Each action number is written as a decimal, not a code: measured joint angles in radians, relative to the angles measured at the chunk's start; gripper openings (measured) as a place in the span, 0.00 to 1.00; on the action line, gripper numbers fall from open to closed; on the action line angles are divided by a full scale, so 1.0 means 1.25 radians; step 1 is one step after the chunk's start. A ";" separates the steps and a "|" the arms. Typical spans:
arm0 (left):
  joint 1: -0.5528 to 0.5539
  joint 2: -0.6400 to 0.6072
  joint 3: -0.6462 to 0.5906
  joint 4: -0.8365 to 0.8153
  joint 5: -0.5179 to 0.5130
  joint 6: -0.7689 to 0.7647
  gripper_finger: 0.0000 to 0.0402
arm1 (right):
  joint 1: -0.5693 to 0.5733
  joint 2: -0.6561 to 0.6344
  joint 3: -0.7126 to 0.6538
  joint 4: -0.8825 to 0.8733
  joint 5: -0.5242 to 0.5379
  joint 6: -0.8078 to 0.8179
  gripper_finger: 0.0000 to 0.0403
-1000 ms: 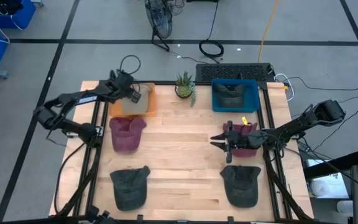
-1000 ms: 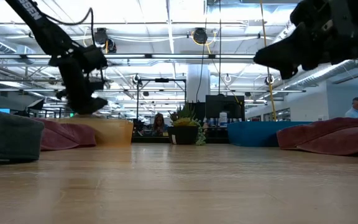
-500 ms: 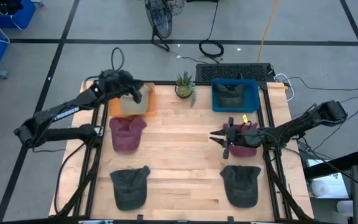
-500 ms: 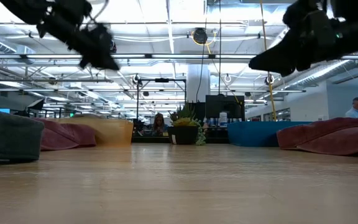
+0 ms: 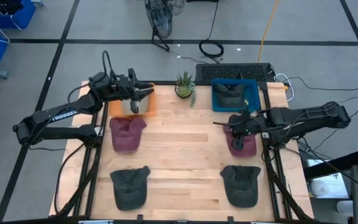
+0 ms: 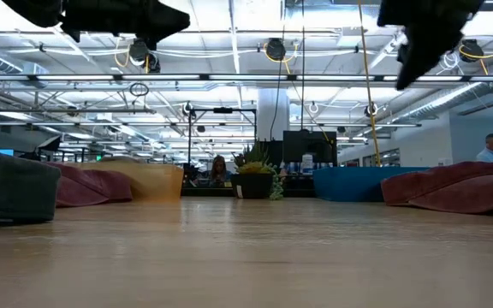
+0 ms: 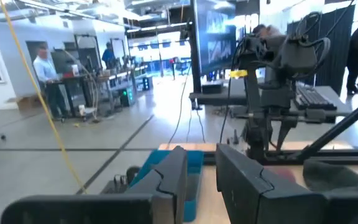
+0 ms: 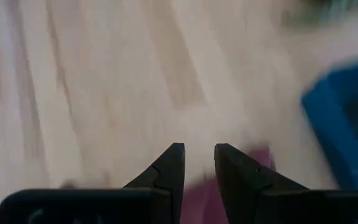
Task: Pick & Place hat
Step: Put the right black cap into the blue bin
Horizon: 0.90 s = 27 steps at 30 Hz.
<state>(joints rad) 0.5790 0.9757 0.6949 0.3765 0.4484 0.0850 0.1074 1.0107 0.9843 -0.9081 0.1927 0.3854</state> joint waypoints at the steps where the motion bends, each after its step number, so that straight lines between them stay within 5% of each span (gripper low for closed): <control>1: 0.002 -0.001 0.000 -0.003 0.001 0.006 0.23 | -0.004 0.001 0.002 -0.033 -0.012 0.015 0.19; 7: 0.021 -0.002 0.036 -0.043 0.046 0.049 0.23 | -0.005 0.010 -0.033 -0.146 -0.030 0.038 0.22; 14: 0.040 -0.002 0.115 -0.243 0.047 0.103 0.23 | -0.019 0.049 -0.047 -0.244 -0.055 0.038 0.36; 21: 0.040 -0.002 0.129 -0.318 0.048 0.138 0.23 | -0.001 0.055 -0.047 -0.178 -0.220 0.116 0.45; 27: 0.040 -0.002 0.129 -0.324 0.048 0.126 0.23 | 0.137 0.063 -0.047 -0.107 -0.279 0.257 0.44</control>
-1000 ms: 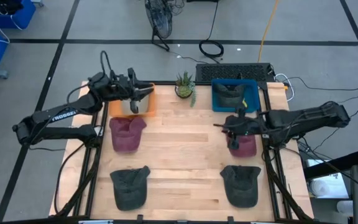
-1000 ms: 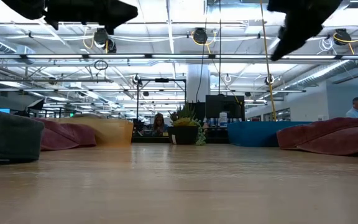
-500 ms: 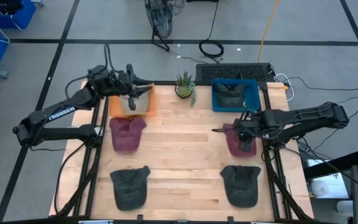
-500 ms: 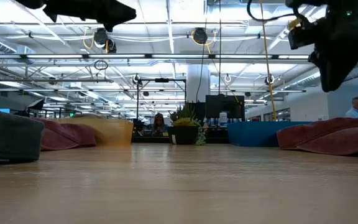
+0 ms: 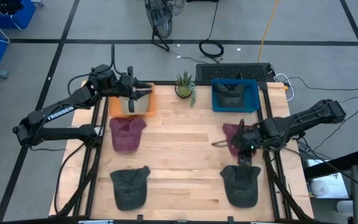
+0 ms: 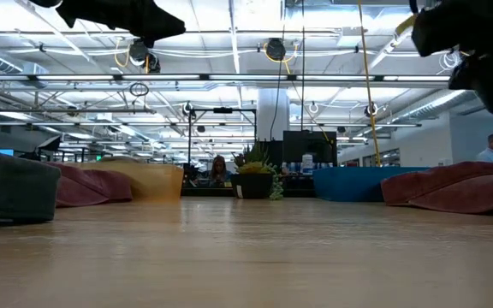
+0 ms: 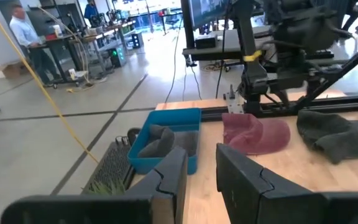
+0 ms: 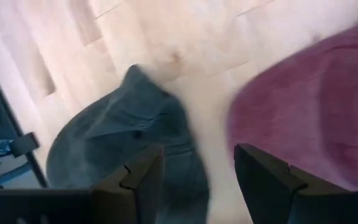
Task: Pick & Place hat
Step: Put the right black cap into the blue bin
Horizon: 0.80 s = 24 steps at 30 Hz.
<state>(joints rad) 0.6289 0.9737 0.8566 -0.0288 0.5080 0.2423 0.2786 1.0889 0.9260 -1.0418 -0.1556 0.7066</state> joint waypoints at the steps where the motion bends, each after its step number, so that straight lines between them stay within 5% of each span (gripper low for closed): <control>1: 0.000 0.000 0.000 -0.001 0.000 -0.005 0.23 | 0.028 0.004 0.000 0.009 0.007 0.022 0.44; 13: -0.014 0.000 0.000 -0.058 -0.008 -0.115 0.23 | 0.340 0.133 0.000 0.153 0.104 0.247 0.44; 24: -0.071 0.007 0.000 0.116 -0.016 -0.135 0.23 | 0.423 0.183 -0.001 0.172 0.081 0.283 0.50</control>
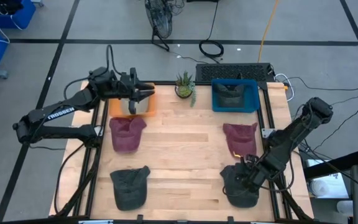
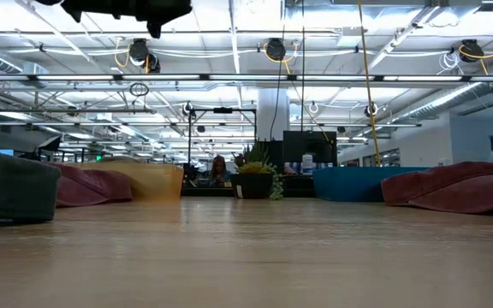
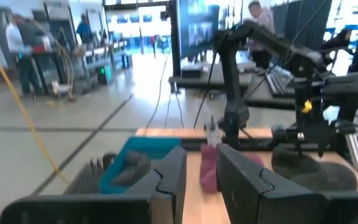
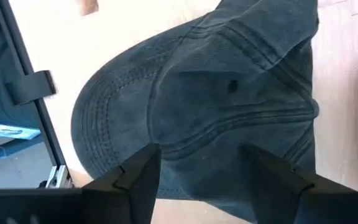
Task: Pick & Place hat
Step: Put the right black cap into the blue bin
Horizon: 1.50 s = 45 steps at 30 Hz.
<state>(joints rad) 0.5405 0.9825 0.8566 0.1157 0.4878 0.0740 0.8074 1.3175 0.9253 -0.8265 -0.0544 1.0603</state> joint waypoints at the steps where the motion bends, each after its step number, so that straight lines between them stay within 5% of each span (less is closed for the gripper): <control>1: -0.003 0.000 0.000 0.013 -0.002 -0.001 0.23 | 0.000 -0.002 0.000 0.000 -0.001 0.000 0.51; 8: -0.031 0.033 0.001 0.054 -0.042 -0.004 0.23 | 0.019 0.007 0.000 0.041 -0.017 0.018 0.57; 24: -0.075 0.084 0.001 0.136 -0.042 -0.026 0.23 | 0.056 0.105 0.000 0.009 -0.013 -0.047 0.51; 29: -0.075 0.084 0.001 0.134 -0.044 -0.022 0.23 | 0.046 0.099 0.000 0.011 -0.001 -0.096 0.37; 36: -0.075 0.084 0.001 0.128 -0.056 -0.025 0.23 | 0.032 0.075 0.000 0.014 -0.002 -0.123 0.03; 45: -0.075 0.084 0.001 0.120 -0.057 -0.025 0.23 | -0.024 -0.001 0.058 -0.005 0.006 -0.158 0.01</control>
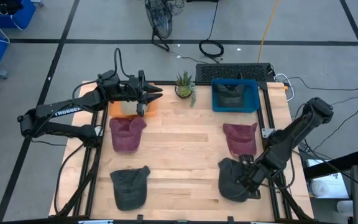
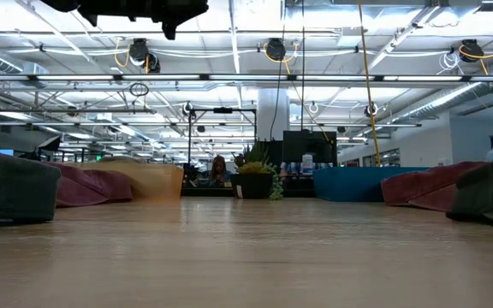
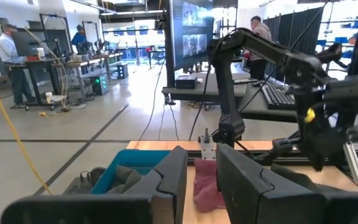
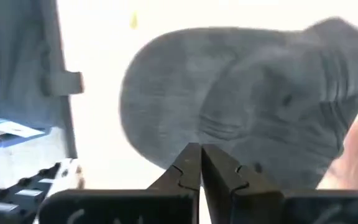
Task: Pick & Place hat
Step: Put the right black cap into the blue bin
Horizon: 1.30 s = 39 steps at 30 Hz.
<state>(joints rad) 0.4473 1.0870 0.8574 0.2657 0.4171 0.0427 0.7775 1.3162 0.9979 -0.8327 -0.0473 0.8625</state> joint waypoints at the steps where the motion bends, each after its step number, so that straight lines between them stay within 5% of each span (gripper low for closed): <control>1: 0.000 0.000 0.000 0.000 0.000 0.000 0.23 | -0.006 -0.004 0.021 -0.022 0.011 -0.022 0.00; 8: 0.000 0.000 0.000 -0.003 0.000 -0.003 0.23 | -0.059 -0.014 0.142 -0.221 0.122 -0.072 0.00; 13: 0.000 0.000 0.000 -0.034 0.000 -0.008 0.23 | -0.060 -0.007 0.105 -0.124 0.102 -0.056 0.06; 20: -0.001 0.000 -0.001 -0.048 -0.001 -0.016 0.23 | -0.055 -0.006 -0.058 0.076 -0.005 0.038 0.29; 28: -0.001 0.000 -0.001 -0.034 -0.001 -0.010 0.23 | -0.055 -0.006 -0.192 0.232 -0.029 0.106 0.47; 39: -0.001 0.000 -0.001 -0.022 -0.001 0.004 0.23 | -0.055 -0.007 -0.198 0.245 -0.029 0.077 0.39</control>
<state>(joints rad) 0.4465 1.0866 0.8566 0.2376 0.4156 0.0471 0.7086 1.3079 0.7498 -0.5266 -0.0830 0.9586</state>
